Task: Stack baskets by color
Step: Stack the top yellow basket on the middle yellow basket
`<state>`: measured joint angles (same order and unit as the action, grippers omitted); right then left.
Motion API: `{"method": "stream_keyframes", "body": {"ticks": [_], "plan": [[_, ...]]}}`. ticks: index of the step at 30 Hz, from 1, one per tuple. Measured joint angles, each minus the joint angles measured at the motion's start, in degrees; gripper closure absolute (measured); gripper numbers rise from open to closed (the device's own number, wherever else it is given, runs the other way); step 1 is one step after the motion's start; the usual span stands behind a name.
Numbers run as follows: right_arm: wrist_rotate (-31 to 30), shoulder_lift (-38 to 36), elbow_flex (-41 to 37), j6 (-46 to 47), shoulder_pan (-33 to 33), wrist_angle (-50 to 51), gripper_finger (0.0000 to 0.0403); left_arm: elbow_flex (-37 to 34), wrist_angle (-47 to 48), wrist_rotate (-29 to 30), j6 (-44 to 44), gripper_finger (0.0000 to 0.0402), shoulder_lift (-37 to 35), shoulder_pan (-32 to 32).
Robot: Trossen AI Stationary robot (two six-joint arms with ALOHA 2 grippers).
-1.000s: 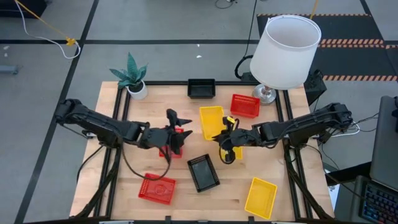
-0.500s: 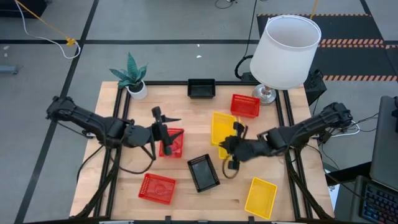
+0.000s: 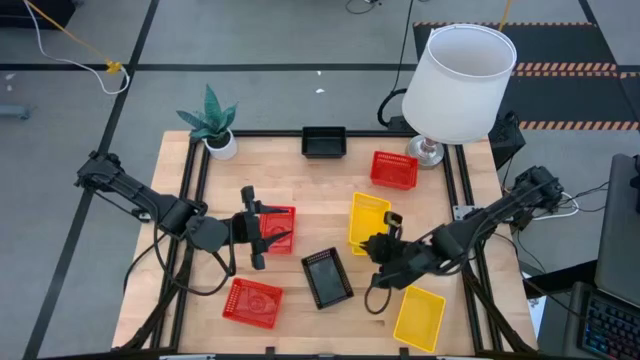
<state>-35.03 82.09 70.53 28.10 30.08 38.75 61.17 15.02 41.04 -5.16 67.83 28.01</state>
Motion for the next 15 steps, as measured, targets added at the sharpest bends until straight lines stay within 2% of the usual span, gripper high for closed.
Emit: {"method": "stream_keyframes", "body": {"ticks": [10, 15], "plan": [[1.1, 5.1, 0.0, -2.8, -2.3, 1.6, 0.0396, 0.0, 8.0, 0.0, 4.4, 0.0176, 0.0, -0.2], [4.8, 5.9, 0.0, -5.5, -2.2, 2.2, 0.0395, 0.0, 9.0, 0.0, 4.7, 0.0176, 0.0, -0.2]]}}
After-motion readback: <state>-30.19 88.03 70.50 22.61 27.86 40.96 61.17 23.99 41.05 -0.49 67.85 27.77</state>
